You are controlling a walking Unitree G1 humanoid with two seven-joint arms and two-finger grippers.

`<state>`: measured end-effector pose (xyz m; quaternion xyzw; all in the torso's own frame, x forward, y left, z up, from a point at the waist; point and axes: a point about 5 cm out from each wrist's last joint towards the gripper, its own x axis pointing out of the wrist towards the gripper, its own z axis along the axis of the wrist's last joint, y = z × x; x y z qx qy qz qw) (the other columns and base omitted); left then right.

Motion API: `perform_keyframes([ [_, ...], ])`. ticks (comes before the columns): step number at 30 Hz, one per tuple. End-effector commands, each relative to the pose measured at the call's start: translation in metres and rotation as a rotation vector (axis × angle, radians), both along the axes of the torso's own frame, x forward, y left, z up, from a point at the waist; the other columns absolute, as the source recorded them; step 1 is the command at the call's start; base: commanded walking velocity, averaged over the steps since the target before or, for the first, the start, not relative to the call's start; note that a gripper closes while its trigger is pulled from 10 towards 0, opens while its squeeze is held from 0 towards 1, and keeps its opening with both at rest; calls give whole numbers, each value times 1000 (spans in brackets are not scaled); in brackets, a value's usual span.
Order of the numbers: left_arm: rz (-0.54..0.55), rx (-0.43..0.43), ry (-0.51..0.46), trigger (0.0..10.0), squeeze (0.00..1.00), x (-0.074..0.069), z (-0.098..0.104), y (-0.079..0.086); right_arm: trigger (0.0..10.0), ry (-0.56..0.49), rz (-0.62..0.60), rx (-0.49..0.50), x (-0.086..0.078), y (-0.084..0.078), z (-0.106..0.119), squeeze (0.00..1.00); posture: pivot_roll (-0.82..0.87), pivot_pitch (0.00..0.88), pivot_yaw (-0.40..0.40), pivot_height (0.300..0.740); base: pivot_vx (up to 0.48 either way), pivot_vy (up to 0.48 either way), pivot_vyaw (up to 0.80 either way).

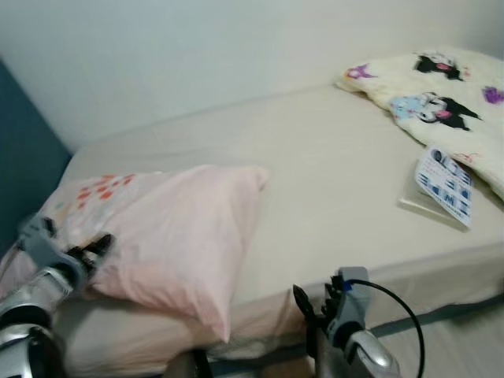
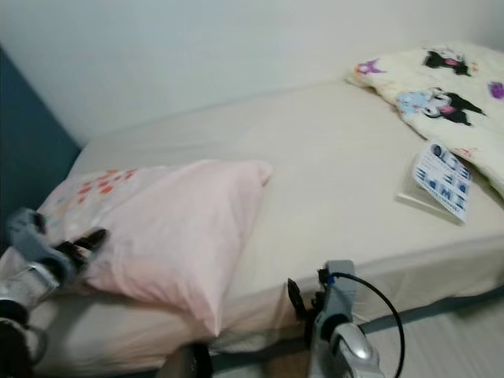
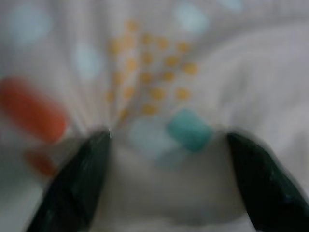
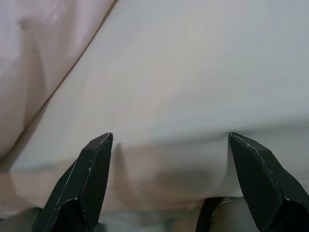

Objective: Clean up the room

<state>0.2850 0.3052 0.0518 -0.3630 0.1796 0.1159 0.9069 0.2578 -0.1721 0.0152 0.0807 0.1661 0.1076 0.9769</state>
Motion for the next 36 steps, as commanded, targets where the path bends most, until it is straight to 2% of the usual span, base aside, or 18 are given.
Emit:
perform_keyframes([
  [1,59,-39,4,10000,1000,5,3,17,10000,6,17,7,2,4,-2,0,-68,119,82,581,0,0,0],
  [2,67,-104,50,10000,475,-3,-5,20,10000,8,20,5,3,3,-2,0,-65,117,81,581,0,0,0],
  [3,78,-167,73,10000,475,-20,-6,19,10000,9,22,3,4,3,-2,0,-61,117,78,581,0,0,0],
  [4,78,-167,73,10000,475,-20,-6,19,10000,9,22,3,4,3,-2,0,-61,117,78,581,0,0,0],
  [5,42,-191,17,10000,0,-10,-21,7,10000,10,23,3,5,2,-2,0,-56,116,75,581,0,0,0],
  [6,42,-191,17,10000,0,-10,-21,7,10000,10,23,3,5,2,-2,0,-56,116,75,581,0,0,0],
  [8,-65,-366,-27,10000,0,-31,-35,-14,10000,12,25,1,6,1,-2,0,-56,116,70,581,0,0,0],
  [10,-113,-450,-39,10000,0,-43,-39,-27,10000,12,26,1,7,1,-2,0,-60,115,70,581,0,0,0],
  [11,-83,-401,-41,10000,0,-44,-59,-28,10000,11,26,0,7,1,-2,0,-63,115,70,581,0,0,0],
  [13,-53,-345,-80,10000,0,-74,-41,-56,10000,8,27,-1,8,1,-2,0,-64,116,70,581,0,0,0],
  [16,-28,-311,-104,10000,0,-81,-31,-60,10000,8,25,0,8,1,-2,0,-66,116,68,581,0,0,0],
  [20,-12,-263,-151,10000,0,-72,-31,-55,10000,8,23,0,9,0,-3,0,-67,110,65,581,0,0,0],
  [22,-52,4,-396,10000,0,-37,2,-52,10000,9,27,4,10,0,-3,0,-66,105,45,581,0,0,0],
  [24,-52,4,-396,10000,0,-37,2,-52,10000,9,27,4,10,0,-3,0,-66,105,45,581,0,0,0],
  [26,-91,152,-649,10000,0,2,56,-61,10000,13,30,14,12,1,-3,0,-54,102,26,581,0,0,0],
  [28,-88,147,-700,10000,0,15,76,-65,10000,13,42,6,14,2,-3,0,-67,97,36,581,0,0,0],
  [31,-76,118,-681,10000,0,26,94,-71,10000,10,53,-8,15,4,-3,0,-80,95,43,581,0,0,0],
  [36,-44,88,-564,10000,0,25,76,-74,10000,5,32,-10,15,3,-3,0,-89,97,57,581,0,0,0],
])
